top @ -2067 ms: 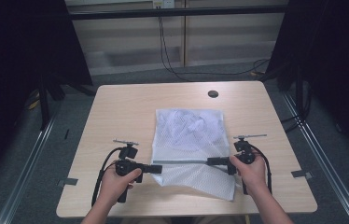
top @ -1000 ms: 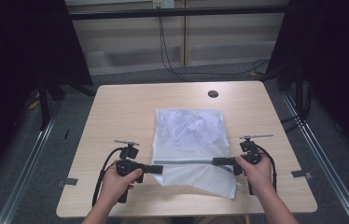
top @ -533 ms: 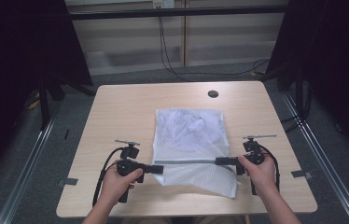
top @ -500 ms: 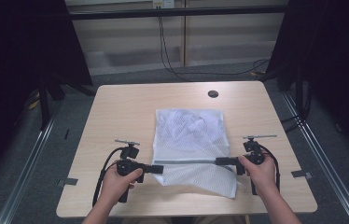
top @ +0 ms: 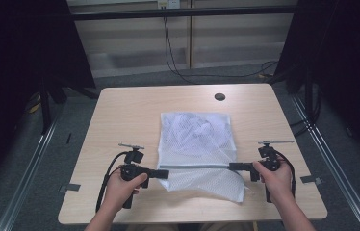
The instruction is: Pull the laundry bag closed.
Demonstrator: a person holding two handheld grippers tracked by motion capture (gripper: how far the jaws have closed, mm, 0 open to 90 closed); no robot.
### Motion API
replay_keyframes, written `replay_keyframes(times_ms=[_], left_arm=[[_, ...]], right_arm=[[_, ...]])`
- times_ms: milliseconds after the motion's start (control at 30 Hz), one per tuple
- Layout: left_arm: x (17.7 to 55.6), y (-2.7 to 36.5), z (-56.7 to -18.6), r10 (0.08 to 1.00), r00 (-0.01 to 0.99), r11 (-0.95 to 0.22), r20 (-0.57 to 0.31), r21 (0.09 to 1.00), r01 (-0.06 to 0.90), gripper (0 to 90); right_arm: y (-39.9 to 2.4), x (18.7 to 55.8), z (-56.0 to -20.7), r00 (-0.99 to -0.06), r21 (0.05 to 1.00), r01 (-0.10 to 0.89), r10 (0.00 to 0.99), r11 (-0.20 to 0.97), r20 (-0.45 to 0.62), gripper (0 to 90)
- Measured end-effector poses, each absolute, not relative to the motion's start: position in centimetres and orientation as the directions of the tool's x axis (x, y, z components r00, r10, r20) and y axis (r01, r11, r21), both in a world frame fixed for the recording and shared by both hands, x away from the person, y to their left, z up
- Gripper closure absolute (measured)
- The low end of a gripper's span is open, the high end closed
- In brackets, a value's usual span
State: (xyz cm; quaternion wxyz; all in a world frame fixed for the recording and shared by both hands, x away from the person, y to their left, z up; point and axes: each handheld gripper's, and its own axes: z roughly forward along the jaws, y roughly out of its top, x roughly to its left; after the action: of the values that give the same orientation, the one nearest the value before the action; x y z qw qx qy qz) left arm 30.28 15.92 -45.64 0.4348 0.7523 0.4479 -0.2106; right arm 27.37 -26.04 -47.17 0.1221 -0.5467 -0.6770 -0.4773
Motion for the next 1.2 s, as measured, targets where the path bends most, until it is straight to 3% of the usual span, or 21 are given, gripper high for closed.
replay_keyframes(times_ms=[1200], left_arm=[[30.2,16.2,-45.6,0.492,0.514,-0.233,-0.703,0.463,0.855,88.7]], right_arm=[[-29.4,26.4,-47.6,-0.339,0.505,0.860,0.654,-0.077,0.676,87.6]])
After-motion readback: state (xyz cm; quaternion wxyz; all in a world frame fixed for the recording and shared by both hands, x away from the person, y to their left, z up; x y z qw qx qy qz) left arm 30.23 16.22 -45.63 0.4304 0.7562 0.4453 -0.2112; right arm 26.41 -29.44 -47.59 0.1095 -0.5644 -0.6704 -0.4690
